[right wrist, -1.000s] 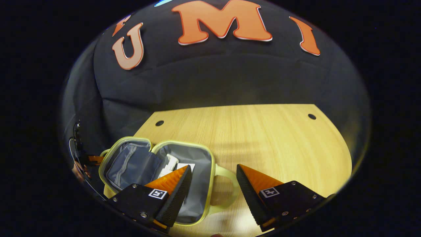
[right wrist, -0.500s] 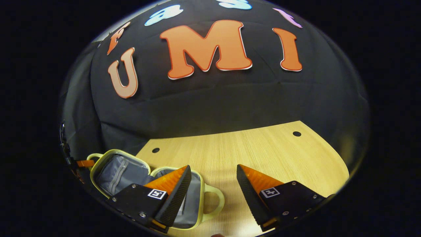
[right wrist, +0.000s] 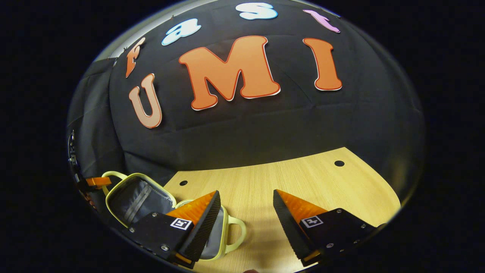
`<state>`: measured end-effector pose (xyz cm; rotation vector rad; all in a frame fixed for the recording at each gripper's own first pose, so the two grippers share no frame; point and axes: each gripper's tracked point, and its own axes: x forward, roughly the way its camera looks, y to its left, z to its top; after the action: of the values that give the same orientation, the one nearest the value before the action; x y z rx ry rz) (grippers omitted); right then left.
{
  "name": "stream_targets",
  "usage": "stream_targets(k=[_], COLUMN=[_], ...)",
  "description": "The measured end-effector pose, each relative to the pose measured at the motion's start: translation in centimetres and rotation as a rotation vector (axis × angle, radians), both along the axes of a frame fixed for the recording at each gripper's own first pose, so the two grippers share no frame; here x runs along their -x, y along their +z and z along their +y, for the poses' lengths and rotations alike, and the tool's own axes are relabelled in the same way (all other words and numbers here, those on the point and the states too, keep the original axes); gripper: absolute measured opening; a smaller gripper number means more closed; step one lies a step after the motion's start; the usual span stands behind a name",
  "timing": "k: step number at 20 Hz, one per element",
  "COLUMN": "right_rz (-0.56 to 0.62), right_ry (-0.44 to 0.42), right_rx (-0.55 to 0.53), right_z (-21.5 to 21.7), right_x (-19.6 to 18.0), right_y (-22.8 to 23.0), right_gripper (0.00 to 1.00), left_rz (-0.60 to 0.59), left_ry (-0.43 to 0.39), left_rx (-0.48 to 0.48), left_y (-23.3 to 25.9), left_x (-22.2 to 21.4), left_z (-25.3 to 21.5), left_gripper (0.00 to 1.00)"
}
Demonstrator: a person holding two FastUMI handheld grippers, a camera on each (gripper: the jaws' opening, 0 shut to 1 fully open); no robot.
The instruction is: First open the suitcase, pack the skin care products into it, and then close the suitcase.
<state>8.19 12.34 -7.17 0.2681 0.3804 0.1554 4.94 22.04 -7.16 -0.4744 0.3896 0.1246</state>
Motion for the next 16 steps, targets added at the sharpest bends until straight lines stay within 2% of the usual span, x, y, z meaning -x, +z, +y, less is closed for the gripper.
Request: stream_targets(k=[7, 16], right_rz=[-0.013, 0.0], right_ry=[0.008, -0.022], right_rx=[-0.009, -0.005], right_z=[-2.2, -6.3], right_x=[0.6, 1.4], right_y=[0.0, -1.1], right_gripper=[0.9, 0.9], left_rz=[-0.067, -0.03], left_ry=[-0.202, -0.402], left_rx=[0.021, 0.076], left_y=[3.5, 0.3], left_x=[-3.4, -5.7], left_z=[-12.0, -25.1], left_gripper=[0.03, 0.03])
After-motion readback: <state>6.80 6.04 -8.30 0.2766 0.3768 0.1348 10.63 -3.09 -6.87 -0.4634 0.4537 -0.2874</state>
